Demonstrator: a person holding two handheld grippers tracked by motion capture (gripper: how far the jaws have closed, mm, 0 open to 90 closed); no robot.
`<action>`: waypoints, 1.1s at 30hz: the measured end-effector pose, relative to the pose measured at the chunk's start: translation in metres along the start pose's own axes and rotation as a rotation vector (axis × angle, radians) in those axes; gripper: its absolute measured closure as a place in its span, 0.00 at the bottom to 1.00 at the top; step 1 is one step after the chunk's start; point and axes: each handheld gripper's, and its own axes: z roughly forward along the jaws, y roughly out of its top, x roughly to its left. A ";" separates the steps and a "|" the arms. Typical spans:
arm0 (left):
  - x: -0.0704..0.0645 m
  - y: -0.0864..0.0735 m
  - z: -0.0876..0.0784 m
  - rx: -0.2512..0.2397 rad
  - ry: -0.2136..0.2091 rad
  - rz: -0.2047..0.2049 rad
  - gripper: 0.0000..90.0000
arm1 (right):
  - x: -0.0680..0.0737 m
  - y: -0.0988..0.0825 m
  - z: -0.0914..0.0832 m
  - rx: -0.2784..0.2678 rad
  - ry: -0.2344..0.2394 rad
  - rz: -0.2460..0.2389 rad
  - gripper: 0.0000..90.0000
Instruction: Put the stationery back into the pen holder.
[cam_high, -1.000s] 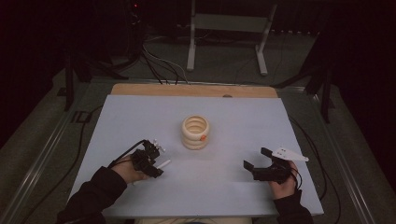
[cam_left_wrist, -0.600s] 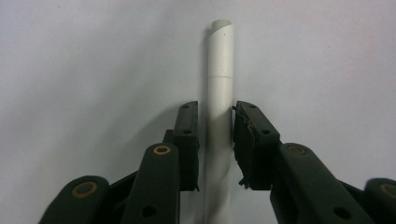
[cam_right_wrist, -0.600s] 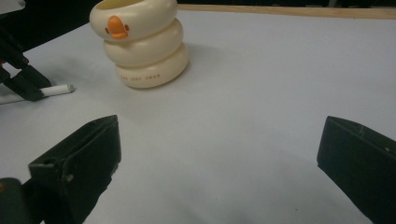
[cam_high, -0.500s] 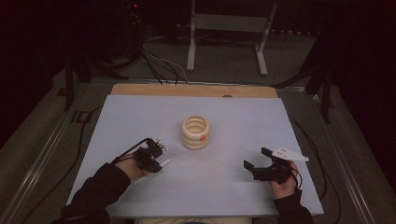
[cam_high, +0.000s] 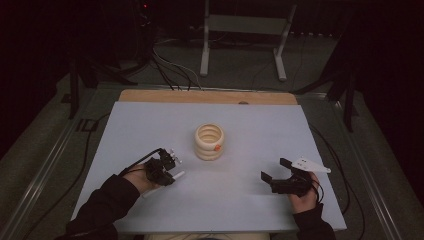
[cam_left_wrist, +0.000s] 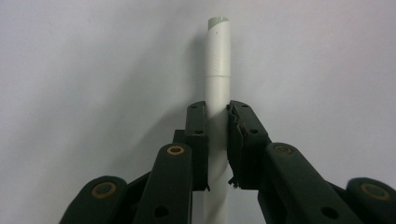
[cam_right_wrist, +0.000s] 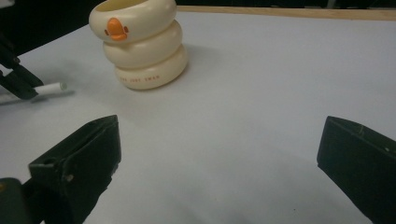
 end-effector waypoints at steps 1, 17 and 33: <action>0.000 0.000 -0.003 -0.013 0.001 0.001 0.89 | 0.000 0.000 0.000 0.000 0.000 -0.001 0.00; 0.004 -0.002 -0.029 -0.210 -0.041 -0.001 0.89 | 0.000 0.000 -0.001 -0.005 0.001 0.003 0.00; 0.004 0.000 -0.054 -0.459 -0.066 0.020 0.89 | 0.000 0.000 -0.001 -0.009 0.001 0.005 0.00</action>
